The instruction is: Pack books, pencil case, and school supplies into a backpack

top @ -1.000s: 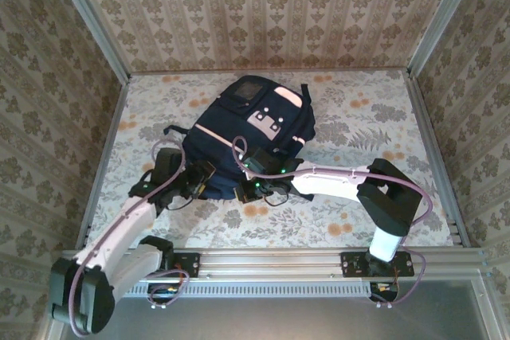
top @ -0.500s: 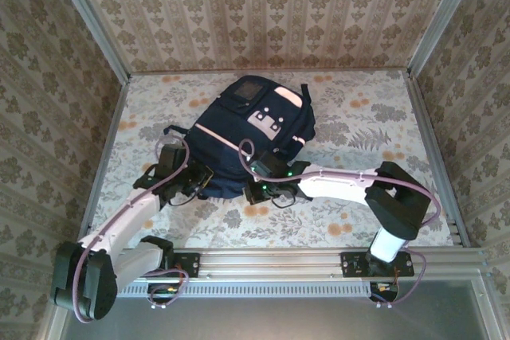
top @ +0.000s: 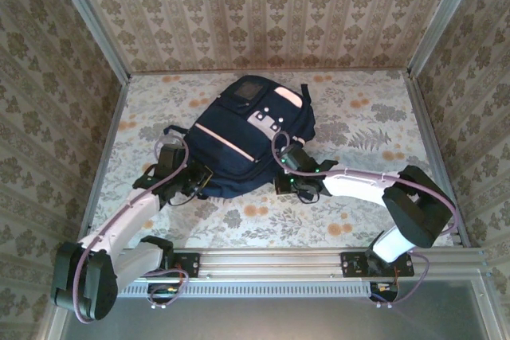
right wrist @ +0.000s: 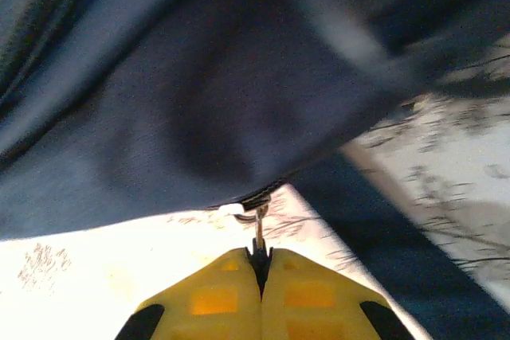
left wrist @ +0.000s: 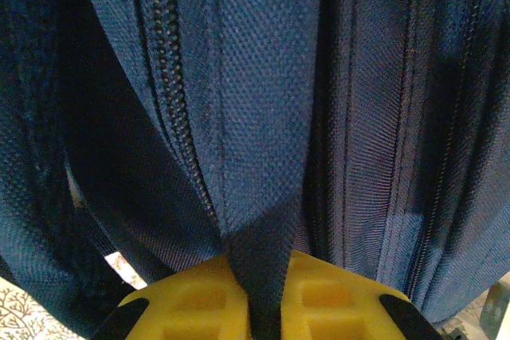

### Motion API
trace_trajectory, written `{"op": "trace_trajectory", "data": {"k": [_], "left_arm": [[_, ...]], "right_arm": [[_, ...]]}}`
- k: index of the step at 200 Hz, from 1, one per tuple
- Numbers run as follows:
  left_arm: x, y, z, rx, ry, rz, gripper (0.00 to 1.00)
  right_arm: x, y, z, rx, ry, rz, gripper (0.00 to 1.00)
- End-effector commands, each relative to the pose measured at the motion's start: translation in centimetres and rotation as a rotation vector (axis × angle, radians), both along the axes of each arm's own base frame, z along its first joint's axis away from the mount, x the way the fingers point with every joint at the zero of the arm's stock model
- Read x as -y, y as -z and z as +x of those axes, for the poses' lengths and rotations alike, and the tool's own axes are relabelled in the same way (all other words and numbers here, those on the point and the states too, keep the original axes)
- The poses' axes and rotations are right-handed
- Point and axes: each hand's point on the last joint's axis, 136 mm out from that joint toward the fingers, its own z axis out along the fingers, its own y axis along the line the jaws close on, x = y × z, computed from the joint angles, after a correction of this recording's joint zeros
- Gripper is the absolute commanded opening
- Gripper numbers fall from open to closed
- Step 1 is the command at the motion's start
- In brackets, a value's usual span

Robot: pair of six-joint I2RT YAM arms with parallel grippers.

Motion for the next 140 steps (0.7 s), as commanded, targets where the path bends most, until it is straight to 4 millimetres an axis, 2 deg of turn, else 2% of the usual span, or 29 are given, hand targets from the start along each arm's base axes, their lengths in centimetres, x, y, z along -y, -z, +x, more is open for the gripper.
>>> {"op": "trace_trajectory", "data": {"k": [1, 19, 43, 59, 103, 109, 116, 140], "left_arm": [[-0.5, -2.3, 1.4, 0.09, -0.021, 0.005, 0.15], [-0.3, -2.6, 1.4, 0.099, -0.006, 0.0, 0.23], [0.1, -3.4, 1.3, 0.131, 0.036, -0.004, 0.48], [0.1, -4.2, 1.0, 0.165, 0.076, 0.02, 0.6], [0.7, -7.8, 0.7, 0.348, 0.198, 0.043, 0.79], [0.8, -8.2, 0.6, 0.375, 0.216, 0.043, 0.85], [1.0, -8.8, 0.5, 0.407, 0.235, 0.042, 0.99], [0.8, -10.2, -0.1, 0.475, 0.251, 0.044, 1.0]], "right_arm": [[2.3, 0.2, 0.8, -0.007, 0.085, -0.018, 0.0], [2.9, 0.2, 1.4, -0.015, 0.111, -0.025, 0.0], [4.4, 0.3, 2.2, -0.026, 0.189, -0.019, 0.0], [5.8, 0.5, 2.6, -0.036, 0.247, -0.009, 0.0], [10.4, 0.6, 3.9, -0.066, 0.408, -0.008, 0.0], [11.1, 0.5, 4.2, -0.067, 0.43, -0.005, 0.0], [12.0, 0.4, 4.4, -0.069, 0.458, -0.001, 0.0], [15.0, 0.1, 5.1, -0.07, 0.547, 0.0, 0.0]]}}
